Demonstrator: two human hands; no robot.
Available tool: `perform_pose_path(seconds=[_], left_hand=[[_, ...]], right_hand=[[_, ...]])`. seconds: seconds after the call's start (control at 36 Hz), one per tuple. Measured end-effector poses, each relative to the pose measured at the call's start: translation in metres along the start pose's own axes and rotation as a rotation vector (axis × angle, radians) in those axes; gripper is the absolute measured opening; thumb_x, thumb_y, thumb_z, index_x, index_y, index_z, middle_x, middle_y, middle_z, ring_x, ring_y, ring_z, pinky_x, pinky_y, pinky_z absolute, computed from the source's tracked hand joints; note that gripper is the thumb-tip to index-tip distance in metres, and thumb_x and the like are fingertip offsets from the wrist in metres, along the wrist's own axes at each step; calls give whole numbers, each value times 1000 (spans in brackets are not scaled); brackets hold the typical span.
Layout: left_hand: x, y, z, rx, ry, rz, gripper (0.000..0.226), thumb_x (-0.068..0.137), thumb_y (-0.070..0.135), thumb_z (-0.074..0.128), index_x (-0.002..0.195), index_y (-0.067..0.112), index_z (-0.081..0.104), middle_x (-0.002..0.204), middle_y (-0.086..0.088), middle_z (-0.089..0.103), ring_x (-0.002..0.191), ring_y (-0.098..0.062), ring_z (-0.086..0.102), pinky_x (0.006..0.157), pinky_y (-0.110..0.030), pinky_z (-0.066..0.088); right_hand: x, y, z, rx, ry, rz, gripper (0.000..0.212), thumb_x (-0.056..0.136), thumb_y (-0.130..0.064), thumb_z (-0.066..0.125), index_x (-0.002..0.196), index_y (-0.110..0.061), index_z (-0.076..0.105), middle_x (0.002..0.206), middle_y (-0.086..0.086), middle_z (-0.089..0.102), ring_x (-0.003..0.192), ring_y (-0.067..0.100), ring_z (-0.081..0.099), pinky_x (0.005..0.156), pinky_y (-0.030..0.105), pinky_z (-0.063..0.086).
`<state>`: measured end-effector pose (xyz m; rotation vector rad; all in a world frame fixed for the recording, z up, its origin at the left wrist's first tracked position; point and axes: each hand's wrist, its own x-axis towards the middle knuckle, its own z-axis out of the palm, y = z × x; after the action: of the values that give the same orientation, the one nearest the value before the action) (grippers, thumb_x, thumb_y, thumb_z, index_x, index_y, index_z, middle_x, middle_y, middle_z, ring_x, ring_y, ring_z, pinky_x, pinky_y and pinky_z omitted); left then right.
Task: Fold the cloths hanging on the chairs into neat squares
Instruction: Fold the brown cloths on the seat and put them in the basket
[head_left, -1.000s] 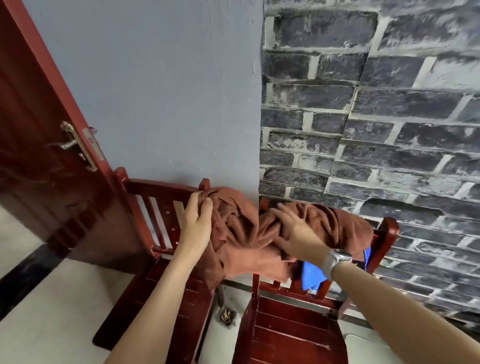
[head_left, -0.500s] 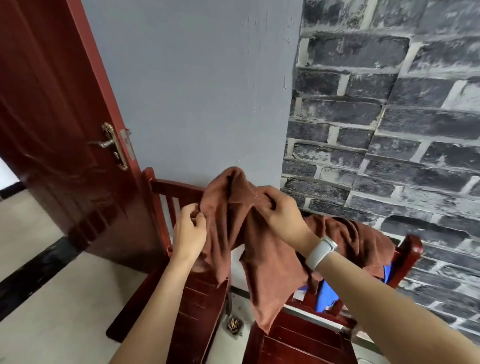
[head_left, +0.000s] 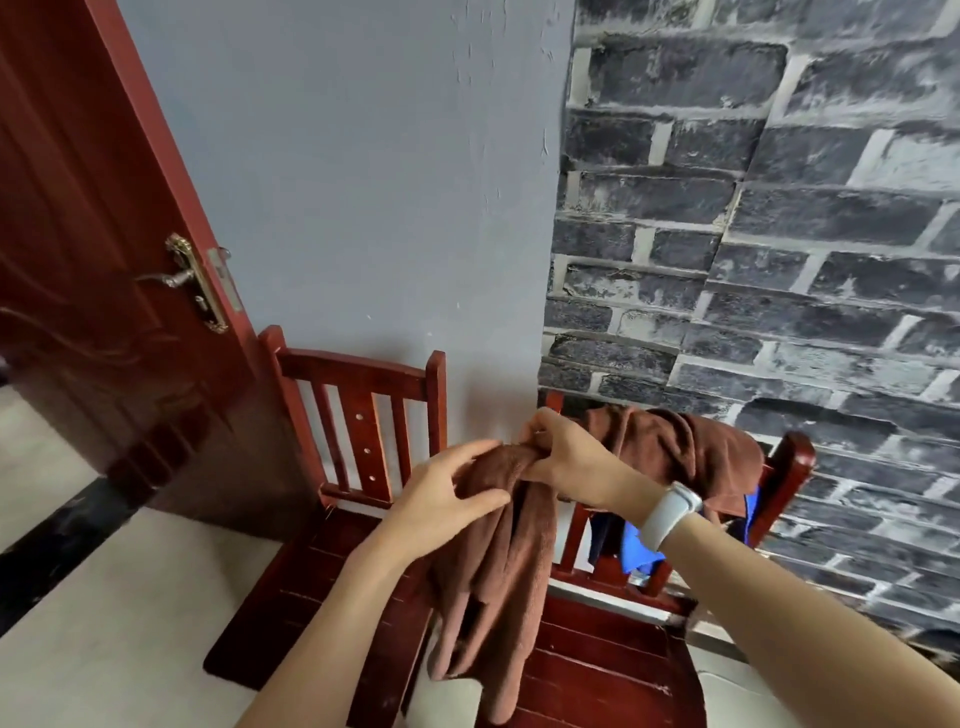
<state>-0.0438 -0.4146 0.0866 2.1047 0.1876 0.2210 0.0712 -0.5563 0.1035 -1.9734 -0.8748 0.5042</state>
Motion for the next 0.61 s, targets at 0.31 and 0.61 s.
perform_pose_path(seconds=[0.31, 0.61], left_hand=[[23, 19, 57, -101, -20, 65, 19, 88, 25, 58, 105, 20, 64, 99, 6, 67, 96, -7, 61, 80, -12, 42], [43, 67, 125, -623, -118, -176, 19, 87, 2, 52, 78, 14, 63, 81, -5, 64, 83, -20, 57, 81, -32, 43]], right_hand=[[-77, 58, -33, 34, 296, 163, 23, 80, -9, 67, 91, -26, 55, 87, -8, 60, 76, -3, 55, 71, 6, 41], [-144, 104, -15, 144, 304, 344, 19, 83, -20, 66, 99, -12, 60, 89, 4, 67, 82, 12, 63, 76, 22, 48]])
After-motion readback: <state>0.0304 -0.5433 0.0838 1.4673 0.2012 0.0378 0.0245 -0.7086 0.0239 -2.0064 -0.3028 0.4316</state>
